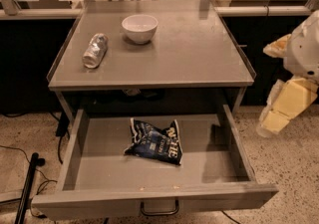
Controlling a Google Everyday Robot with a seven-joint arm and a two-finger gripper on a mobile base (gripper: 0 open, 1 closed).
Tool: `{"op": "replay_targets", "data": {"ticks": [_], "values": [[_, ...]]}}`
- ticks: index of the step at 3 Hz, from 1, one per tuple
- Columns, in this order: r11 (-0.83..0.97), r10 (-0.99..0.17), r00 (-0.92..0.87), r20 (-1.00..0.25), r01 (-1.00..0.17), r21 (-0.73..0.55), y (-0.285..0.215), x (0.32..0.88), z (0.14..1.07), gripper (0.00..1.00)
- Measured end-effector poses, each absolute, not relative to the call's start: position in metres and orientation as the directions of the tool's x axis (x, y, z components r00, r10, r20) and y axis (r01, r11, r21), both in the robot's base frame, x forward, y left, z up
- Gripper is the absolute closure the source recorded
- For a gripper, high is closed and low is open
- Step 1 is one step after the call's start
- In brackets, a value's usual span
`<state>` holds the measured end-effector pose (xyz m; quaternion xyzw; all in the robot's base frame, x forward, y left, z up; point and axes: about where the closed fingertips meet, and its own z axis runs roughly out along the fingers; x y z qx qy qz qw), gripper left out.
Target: Pick blue chip bag from top drawer and place on counter
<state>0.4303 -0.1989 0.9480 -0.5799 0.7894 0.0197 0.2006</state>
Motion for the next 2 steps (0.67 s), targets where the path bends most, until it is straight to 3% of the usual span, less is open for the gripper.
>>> {"op": "replay_targets", "data": {"ticks": [2], "values": [[0.378, -0.84, -0.268, -0.472, -0.912, -0.156, -0.139, 0.432, 0.87, 0.0]]}}
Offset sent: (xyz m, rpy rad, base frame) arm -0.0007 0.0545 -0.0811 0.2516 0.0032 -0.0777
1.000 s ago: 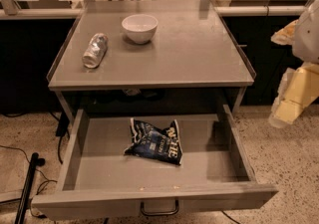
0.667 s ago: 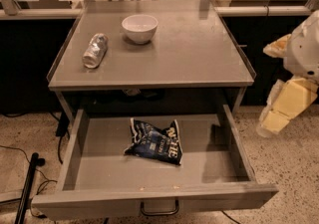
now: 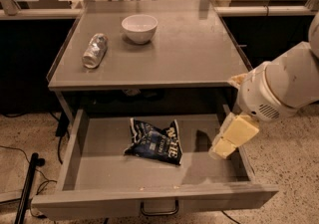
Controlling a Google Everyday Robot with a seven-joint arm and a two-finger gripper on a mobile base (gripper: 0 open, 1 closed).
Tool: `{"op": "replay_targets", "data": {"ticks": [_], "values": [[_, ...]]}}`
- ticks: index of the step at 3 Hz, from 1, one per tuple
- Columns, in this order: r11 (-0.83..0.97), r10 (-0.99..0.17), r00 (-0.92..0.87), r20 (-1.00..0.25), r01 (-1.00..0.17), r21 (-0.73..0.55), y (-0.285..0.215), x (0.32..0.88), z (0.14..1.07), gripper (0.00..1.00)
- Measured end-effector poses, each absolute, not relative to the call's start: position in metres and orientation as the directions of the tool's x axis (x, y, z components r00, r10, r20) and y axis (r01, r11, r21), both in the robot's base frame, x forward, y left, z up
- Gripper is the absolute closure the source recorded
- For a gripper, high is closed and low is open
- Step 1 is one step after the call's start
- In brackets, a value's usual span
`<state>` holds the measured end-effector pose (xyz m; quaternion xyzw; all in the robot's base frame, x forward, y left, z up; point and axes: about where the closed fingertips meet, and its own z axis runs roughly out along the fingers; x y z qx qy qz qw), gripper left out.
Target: Pick blue chip bag from top drawer and place on counter
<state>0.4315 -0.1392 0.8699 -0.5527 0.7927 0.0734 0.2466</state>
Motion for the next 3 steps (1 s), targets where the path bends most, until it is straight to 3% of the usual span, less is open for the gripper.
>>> {"op": "replay_targets", "data": {"ticks": [2, 3], "values": [[0.356, -0.834, -0.255, -0.489, -0.926, -0.124, -0.13, 0.435, 0.859, 0.0], [0.311, -0.817, -0.22, -0.533, -0.947, -0.085, -0.1, 0.451, 0.833, 0.0]]}}
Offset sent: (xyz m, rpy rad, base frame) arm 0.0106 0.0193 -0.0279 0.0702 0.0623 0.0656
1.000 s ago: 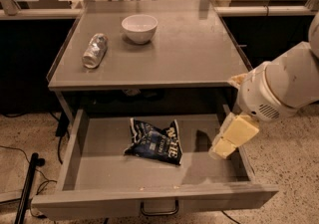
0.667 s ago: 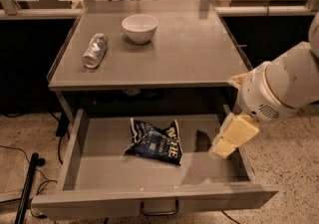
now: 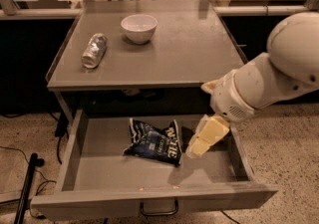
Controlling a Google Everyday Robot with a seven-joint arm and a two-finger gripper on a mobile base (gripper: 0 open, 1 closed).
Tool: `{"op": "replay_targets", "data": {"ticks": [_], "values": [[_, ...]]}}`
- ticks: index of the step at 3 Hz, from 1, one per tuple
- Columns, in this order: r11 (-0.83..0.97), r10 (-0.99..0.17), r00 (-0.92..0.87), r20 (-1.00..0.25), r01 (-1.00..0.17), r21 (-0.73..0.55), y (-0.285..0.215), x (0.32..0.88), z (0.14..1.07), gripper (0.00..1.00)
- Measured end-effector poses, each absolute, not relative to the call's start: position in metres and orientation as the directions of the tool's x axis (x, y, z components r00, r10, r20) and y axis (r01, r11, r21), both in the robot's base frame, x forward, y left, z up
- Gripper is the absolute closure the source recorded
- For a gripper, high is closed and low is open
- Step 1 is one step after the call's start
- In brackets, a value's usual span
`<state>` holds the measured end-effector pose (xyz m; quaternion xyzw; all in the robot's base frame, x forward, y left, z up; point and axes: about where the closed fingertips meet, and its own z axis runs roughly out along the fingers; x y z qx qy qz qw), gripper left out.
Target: Pick blue chip bag from top drawer and place on counter
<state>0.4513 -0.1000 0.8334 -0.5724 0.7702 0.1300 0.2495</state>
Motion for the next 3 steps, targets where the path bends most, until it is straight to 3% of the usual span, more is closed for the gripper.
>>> {"op": "replay_targets", "data": {"ticks": [1, 3], "values": [[0.315, -0.774, -0.213, -0.596, -0.947, -0.07, -0.07, 0.479, 0.8, 0.0], [0.384, -0.699, -0.25, -0.67, -0.922, -0.056, -0.063, 0.489, 0.768, 0.0]]}}
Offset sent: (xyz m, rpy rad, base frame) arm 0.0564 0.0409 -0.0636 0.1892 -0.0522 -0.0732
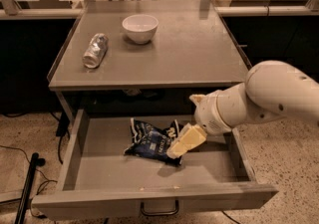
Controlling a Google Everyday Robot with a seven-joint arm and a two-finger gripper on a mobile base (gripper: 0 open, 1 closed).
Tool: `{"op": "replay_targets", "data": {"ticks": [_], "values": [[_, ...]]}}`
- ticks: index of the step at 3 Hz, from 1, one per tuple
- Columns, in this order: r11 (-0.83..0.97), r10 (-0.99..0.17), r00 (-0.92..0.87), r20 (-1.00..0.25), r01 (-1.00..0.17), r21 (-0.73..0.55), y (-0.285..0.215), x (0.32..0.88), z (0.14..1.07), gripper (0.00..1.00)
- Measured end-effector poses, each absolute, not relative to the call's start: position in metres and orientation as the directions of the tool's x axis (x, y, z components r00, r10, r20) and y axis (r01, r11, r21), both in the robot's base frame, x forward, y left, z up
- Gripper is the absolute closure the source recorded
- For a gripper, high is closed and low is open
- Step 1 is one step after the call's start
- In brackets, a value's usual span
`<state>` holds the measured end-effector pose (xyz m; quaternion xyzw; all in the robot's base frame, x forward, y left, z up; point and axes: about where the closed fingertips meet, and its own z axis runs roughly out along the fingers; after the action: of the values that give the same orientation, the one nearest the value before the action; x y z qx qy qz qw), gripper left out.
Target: Pick blue chip bag from top drawer and place on counter
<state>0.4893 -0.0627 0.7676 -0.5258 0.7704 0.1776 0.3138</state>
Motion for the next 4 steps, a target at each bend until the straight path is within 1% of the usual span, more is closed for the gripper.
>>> {"op": "replay_targets", "data": {"ticks": [2, 4], "values": [[0.423, -0.696, -0.287, -0.658, -0.905, -0.052, -0.05, 0.499, 0.711, 0.0], [0.469, -0.715, -0.334, -0.614, -0.881, -0.067, -0.022, 0.518, 0.669, 0.0]]}}
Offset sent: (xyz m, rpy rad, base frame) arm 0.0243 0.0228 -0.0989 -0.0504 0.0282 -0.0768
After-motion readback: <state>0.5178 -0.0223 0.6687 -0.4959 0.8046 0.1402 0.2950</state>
